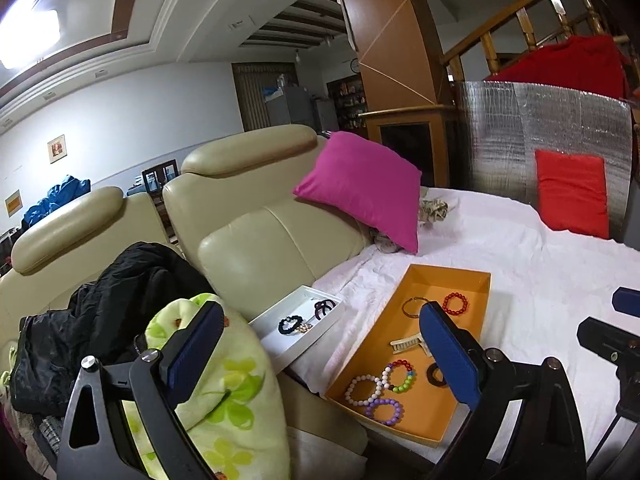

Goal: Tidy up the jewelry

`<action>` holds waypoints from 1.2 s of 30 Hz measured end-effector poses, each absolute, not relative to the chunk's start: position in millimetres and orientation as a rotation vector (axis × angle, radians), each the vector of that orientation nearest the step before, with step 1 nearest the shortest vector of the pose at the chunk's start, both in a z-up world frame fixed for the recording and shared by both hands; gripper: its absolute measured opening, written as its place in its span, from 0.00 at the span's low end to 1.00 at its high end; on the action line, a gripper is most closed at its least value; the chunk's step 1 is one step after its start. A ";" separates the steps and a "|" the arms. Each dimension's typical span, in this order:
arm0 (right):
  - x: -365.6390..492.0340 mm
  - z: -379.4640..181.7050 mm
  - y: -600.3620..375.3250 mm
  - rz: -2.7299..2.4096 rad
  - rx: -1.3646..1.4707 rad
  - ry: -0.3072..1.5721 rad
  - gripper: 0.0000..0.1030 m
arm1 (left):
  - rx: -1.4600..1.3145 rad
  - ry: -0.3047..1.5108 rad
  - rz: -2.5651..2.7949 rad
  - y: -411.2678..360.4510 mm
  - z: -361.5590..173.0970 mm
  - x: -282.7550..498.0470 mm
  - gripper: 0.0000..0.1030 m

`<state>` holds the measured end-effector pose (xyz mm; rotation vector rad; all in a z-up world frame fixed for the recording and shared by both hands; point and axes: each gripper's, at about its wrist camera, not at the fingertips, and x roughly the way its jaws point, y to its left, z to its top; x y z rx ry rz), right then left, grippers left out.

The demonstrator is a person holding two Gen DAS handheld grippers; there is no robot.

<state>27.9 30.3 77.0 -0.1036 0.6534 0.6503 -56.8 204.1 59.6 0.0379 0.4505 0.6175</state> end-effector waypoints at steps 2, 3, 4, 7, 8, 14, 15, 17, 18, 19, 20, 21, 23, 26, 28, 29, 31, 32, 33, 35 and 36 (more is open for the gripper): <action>18.9 81.6 32.0 0.640 -0.117 0.649 0.66 | 0.033 0.444 0.620 202.9 62.8 -64.4 0.95; 16.0 82.8 33.1 0.635 -0.122 0.648 0.66 | 0.031 0.444 0.618 202.2 64.3 -67.9 0.95; 11.7 84.7 34.6 0.629 -0.129 0.648 0.66 | 0.029 0.444 0.615 202.3 65.0 -69.5 0.95; 4.0 88.9 36.7 0.621 -0.133 0.650 0.67 | 0.034 0.431 0.615 200.0 69.2 -79.4 0.95; 2.0 90.1 37.4 0.616 -0.134 0.650 0.67 | 0.037 0.425 0.617 199.2 70.8 -82.9 0.95; -7.3 92.7 44.1 0.602 -0.148 0.657 0.67 | 0.038 0.401 0.626 200.3 77.6 -91.6 0.96; -8.3 92.1 45.1 0.599 -0.150 0.658 0.67 | 0.039 0.399 0.627 200.3 78.1 -92.5 0.96; -8.7 90.8 46.8 0.599 -0.149 0.665 0.67 | 0.044 0.398 0.634 200.4 78.4 -93.1 0.96; -8.1 90.0 47.2 0.598 -0.147 0.671 0.67 | 0.046 0.397 0.637 200.3 78.5 -94.0 0.96; -7.3 88.6 47.9 0.597 -0.144 0.678 0.67 | 0.046 0.397 0.639 200.5 78.0 -94.3 0.96; -6.9 87.7 48.4 0.597 -0.142 0.684 0.67 | 0.045 0.398 0.639 201.2 77.8 -94.8 0.96; -6.6 86.4 48.8 0.596 -0.140 0.689 0.67 | 0.043 0.400 0.640 201.3 77.5 -95.0 0.96; -6.6 84.4 49.0 0.595 -0.133 0.698 0.67 | 0.037 0.409 0.637 202.8 76.2 -94.0 0.96; -7.4 81.7 49.1 0.603 -0.124 0.709 0.67 | 0.039 0.418 0.634 201.5 75.3 -93.4 0.96; -8.1 80.4 49.4 0.606 -0.124 0.713 0.67 | 0.044 0.416 0.639 200.5 75.2 -93.2 0.96; -8.1 79.7 49.6 0.608 -0.125 0.714 0.67 | 0.047 0.415 0.641 200.2 75.3 -93.2 0.96; -9.2 79.4 49.9 0.607 -0.128 0.716 0.67 | 0.049 0.415 0.643 199.5 75.6 -93.1 0.96; -9.3 79.4 50.0 0.607 -0.128 0.717 0.67 | 0.049 0.415 0.643 199.6 75.6 -93.2 0.96; -9.5 79.3 49.5 0.608 -0.127 0.719 0.67 | 0.048 0.416 0.642 199.3 75.8 -93.3 0.96; -9.7 78.9 49.0 0.611 -0.124 0.722 0.67 | 0.051 0.415 0.640 199.6 75.9 -93.0 0.96; -9.9 78.6 49.0 0.611 -0.122 0.723 0.67 | 0.055 0.414 0.641 199.2 76.1 -93.3 0.96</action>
